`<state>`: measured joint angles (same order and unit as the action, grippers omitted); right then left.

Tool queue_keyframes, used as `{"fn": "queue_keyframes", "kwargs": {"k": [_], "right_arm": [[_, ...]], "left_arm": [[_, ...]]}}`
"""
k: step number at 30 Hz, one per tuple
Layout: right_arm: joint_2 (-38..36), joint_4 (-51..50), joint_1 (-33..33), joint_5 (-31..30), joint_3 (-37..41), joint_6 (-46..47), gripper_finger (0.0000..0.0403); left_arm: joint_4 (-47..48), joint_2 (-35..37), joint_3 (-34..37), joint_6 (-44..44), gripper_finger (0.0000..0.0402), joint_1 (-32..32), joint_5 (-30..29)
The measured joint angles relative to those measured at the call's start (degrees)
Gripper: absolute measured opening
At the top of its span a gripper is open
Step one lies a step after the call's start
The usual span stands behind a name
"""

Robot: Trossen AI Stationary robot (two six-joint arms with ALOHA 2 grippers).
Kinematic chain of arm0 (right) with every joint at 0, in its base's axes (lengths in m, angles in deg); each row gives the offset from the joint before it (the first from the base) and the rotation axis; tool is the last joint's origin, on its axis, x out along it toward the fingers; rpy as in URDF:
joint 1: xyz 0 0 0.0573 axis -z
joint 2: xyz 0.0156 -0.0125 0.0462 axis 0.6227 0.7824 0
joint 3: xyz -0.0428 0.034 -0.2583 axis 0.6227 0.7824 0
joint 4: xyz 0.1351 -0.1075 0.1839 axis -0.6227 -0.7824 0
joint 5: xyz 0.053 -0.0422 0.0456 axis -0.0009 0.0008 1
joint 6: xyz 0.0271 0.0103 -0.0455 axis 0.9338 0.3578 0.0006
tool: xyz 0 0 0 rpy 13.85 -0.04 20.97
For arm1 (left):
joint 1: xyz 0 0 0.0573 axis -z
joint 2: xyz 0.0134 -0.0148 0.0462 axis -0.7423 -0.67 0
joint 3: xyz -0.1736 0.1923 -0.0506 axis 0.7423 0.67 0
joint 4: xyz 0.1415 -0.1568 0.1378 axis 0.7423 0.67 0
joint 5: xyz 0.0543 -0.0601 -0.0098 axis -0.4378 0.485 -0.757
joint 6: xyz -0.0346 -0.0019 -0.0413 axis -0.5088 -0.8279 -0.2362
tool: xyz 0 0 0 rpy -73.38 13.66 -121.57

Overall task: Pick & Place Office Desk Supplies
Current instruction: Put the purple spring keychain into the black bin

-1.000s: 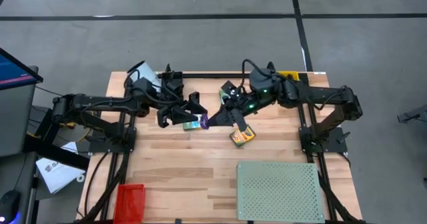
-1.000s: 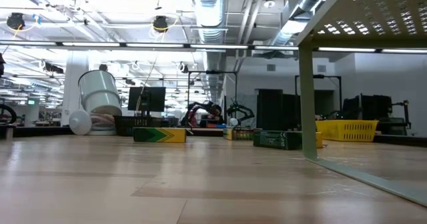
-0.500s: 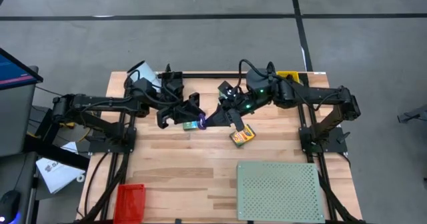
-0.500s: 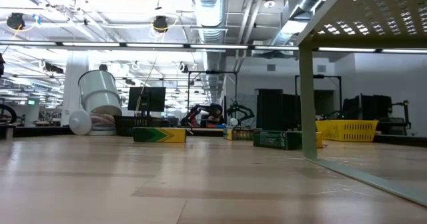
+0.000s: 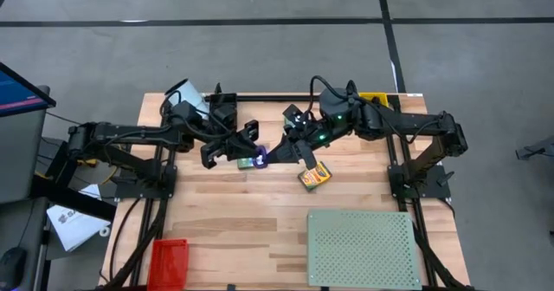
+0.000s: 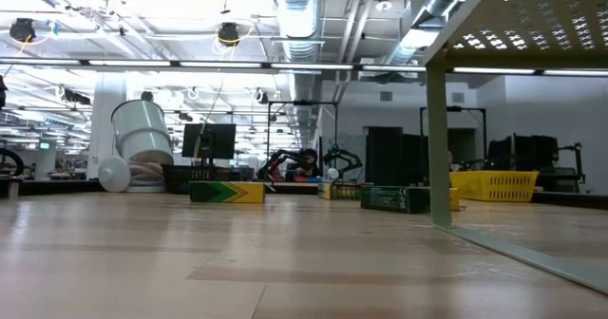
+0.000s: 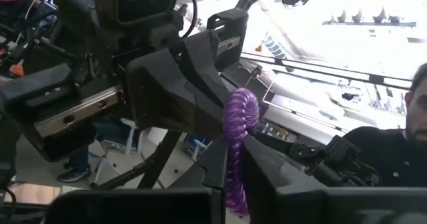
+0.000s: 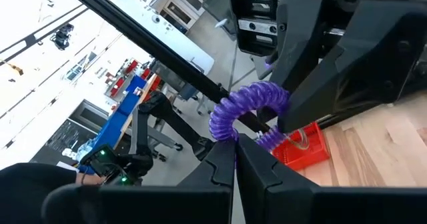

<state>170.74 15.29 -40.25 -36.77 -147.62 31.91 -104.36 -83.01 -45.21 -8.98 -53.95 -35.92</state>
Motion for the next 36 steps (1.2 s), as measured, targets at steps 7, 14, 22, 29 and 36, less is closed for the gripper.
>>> {"fn": "queue_keyframes", "kwargs": {"k": [7, 14, 22, 29, 36], "right_arm": [[0.00, -0.08, -0.11, -2.10, 0.00, 0.60, 0.0044], [-0.02, -2.33, 0.36, -2.48, 0.01, 0.48, 0.0140], [-0.02, -10.58, 1.48, -5.30, 0.01, -0.71, 0.0228], [-0.02, -12.30, 1.81, -6.76, 0.00, -0.81, 0.0240], [-0.04, -12.35, 1.81, -7.78, 0.00, -0.81, 0.0240]], "left_arm": [[0.19, 0.45, -0.04, 0.27, 0.0012, -0.02, -0.03], [5.33, 2.15, -0.04, 1.46, 0.0011, -0.04, 0.54], [28.54, 12.89, -0.04, 8.83, 0.0010, -2.43, -5.00], [60.88, 22.25, -0.04, 10.80, 0.0010, -4.79, -33.59], [75.18, 17.34, 0.00, 10.33, 0.0010, -5.03, -54.12]]}}
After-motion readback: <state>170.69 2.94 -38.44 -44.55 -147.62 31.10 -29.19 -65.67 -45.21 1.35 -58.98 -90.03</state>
